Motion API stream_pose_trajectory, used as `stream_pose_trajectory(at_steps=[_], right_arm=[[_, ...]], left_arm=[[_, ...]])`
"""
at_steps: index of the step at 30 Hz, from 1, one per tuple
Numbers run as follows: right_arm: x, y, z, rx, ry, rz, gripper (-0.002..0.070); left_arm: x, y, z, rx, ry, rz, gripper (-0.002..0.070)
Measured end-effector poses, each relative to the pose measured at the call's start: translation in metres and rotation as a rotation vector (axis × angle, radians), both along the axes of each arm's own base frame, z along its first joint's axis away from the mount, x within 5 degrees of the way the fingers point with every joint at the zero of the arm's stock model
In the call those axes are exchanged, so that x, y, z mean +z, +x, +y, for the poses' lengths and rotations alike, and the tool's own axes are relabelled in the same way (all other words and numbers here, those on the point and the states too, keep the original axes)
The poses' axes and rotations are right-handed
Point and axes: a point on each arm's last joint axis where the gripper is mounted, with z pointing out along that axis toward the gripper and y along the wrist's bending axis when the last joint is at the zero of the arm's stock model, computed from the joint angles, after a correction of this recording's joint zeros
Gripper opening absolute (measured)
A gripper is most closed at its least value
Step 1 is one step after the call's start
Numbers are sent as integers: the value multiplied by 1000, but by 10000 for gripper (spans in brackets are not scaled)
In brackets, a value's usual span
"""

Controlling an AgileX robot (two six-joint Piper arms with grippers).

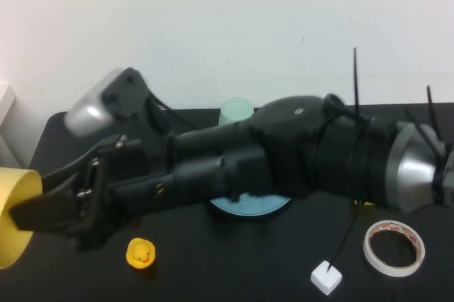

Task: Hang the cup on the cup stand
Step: Adjust the cup with two arms, then place the cup on the cup holder

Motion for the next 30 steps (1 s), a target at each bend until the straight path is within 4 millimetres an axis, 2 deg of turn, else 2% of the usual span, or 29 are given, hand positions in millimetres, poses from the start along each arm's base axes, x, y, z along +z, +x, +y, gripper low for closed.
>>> stream_pose_trajectory(at_steps=[3, 7, 10, 14, 17, 20, 24, 26, 30], right_arm=[[1, 12, -13, 33, 5, 9, 386], [0, 35, -44, 108, -1, 49, 384], [1, 50, -71, 172, -3, 101, 290], [0, 74, -109, 144, -32, 134, 82], [1, 80, -131, 122, -157, 91, 27], [9, 67, -145, 144, -330, 27, 11], [29, 48, -166, 120, -534, -39, 8], [39, 40, -179, 73, -638, -74, 6], [61, 24, -202, -30, -769, -147, 6]], left_arm=[[0, 0, 0, 6, 83, -24, 611], [0, 0, 0, 28, 365, -105, 611], [0, 0, 0, 45, 606, -172, 611], [1, 5, -1, 60, 985, -265, 611], [7, 13, -5, 37, 1325, -377, 611], [17, 25, -15, -34, 1527, -500, 611], [32, 55, -28, -161, 1537, -557, 611], [38, 75, -34, -232, 1466, -548, 611], [45, 126, -47, -365, 1296, -486, 611]])
